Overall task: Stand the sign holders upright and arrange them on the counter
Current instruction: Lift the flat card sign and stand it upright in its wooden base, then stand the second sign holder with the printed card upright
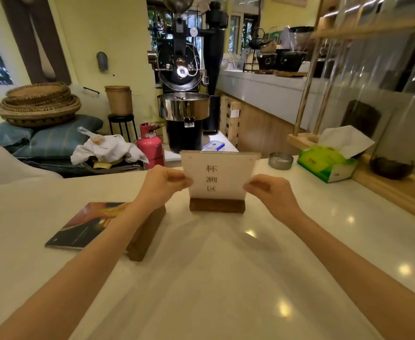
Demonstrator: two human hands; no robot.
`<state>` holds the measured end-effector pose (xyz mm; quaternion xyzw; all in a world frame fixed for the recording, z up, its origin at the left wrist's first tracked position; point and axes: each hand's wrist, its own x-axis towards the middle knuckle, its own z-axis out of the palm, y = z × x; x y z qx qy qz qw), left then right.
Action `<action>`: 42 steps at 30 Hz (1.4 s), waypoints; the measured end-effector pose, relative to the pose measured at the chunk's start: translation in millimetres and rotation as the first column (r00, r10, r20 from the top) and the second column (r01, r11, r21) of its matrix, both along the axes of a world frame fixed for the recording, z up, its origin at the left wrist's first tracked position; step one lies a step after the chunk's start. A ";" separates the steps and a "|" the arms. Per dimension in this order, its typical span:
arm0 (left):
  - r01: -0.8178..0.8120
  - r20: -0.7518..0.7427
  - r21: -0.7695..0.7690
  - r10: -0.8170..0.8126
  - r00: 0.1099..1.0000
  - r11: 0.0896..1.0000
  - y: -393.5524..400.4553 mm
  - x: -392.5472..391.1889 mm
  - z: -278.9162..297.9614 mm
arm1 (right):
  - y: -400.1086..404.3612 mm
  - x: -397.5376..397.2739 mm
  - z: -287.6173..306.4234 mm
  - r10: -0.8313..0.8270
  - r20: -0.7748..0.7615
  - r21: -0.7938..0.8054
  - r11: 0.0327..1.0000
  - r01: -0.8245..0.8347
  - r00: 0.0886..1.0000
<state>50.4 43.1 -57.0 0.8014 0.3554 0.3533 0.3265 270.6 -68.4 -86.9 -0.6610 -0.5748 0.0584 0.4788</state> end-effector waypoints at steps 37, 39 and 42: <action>-0.165 -0.194 -0.123 0.139 0.971 0.979 -7.2 -95.0 -1.1 | 25.5 -93.2 33.8 0.264 0.212 -0.163 0.959 -0.232 0.941; -0.220 -0.197 -0.112 0.195 0.961 0.969 -10.5 -120.1 -4.9 | 28.8 -112.2 27.3 0.320 0.216 -0.197 0.940 -0.280 0.922; -0.277 -0.207 -0.126 0.248 0.947 0.953 -18.2 -155.4 -13.5 | 33.5 -138.1 19.9 0.426 0.270 -0.237 0.899 -0.369 0.863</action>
